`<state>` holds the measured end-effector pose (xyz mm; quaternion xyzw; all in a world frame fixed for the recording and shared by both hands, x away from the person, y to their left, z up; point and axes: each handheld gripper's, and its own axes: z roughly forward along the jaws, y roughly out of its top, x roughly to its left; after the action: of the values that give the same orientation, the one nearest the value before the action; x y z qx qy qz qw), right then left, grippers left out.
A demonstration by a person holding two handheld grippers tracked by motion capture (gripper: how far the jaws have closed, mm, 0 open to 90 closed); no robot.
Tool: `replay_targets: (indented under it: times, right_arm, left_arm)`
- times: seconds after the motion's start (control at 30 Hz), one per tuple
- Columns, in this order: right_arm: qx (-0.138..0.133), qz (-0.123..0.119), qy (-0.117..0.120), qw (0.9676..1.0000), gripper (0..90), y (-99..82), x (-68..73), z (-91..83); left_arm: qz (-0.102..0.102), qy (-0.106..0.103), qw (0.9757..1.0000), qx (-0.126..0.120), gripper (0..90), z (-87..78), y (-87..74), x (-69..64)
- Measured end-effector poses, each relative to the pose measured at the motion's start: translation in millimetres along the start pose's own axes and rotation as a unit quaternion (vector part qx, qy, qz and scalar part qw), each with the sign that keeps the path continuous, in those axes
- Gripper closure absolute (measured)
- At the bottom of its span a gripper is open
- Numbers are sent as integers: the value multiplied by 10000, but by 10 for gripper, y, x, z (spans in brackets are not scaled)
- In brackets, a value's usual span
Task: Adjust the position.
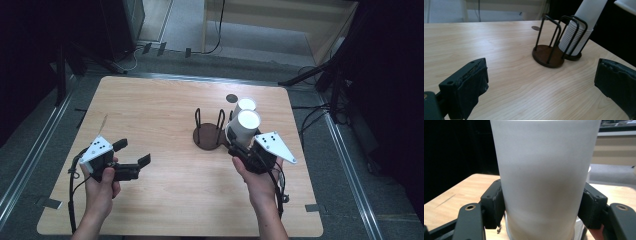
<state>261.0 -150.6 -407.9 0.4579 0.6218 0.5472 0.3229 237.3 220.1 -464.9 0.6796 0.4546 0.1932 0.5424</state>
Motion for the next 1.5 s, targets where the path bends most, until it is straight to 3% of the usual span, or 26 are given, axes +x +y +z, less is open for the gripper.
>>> replay_targets:
  times: [0.17, 0.33, 0.4, 0.5, 0.67, 1.07, 1.17, 1.33, 1.4, 1.5]
  right_arm:
    - [66, -156, -5, 9999, 322, -194, 73, -30]
    - [211, -158, 32, 9996, 322, -434, 96, -41]
    - [276, -137, 40, 9995, 322, -528, 90, -25]
    - [425, -313, 36, 9986, 321, -640, 117, 7]
    - [557, -482, 122, 9972, 322, -811, 215, 43]
    - [679, -1135, 323, 9907, 326, -1076, 539, 138]
    - [705, -1369, 340, 9875, 328, -1136, 613, 150]
    - [701, -1867, 260, 9796, 331, -1206, 713, 161]
    - [661, -2116, 181, 9750, 331, -1225, 743, 160]
    - [603, -2588, 40, 9640, 332, -1261, 786, 154]
  left_arm:
    - [-64, -239, 9995, 186, 0, 125, 19, -50]
    - [147, -283, 9989, 329, 36, 183, 6, -188]
    - [134, -367, 9987, 332, 48, 200, 5, -239]
    - [237, -373, 9983, 375, 60, 225, -13, -287]
    - [197, -477, 9966, 639, 84, 283, -59, -287]
    - [349, -979, 9908, 865, 135, 311, 6, -478]
    - [405, -1049, 9894, 915, 136, 326, 2, -524]
    - [561, -1063, 9872, 1048, 142, 366, -20, -604]
    - [584, -1073, 9865, 1092, 145, 381, -28, -628]
    - [596, -1128, 9853, 1135, 150, 398, -36, -649]
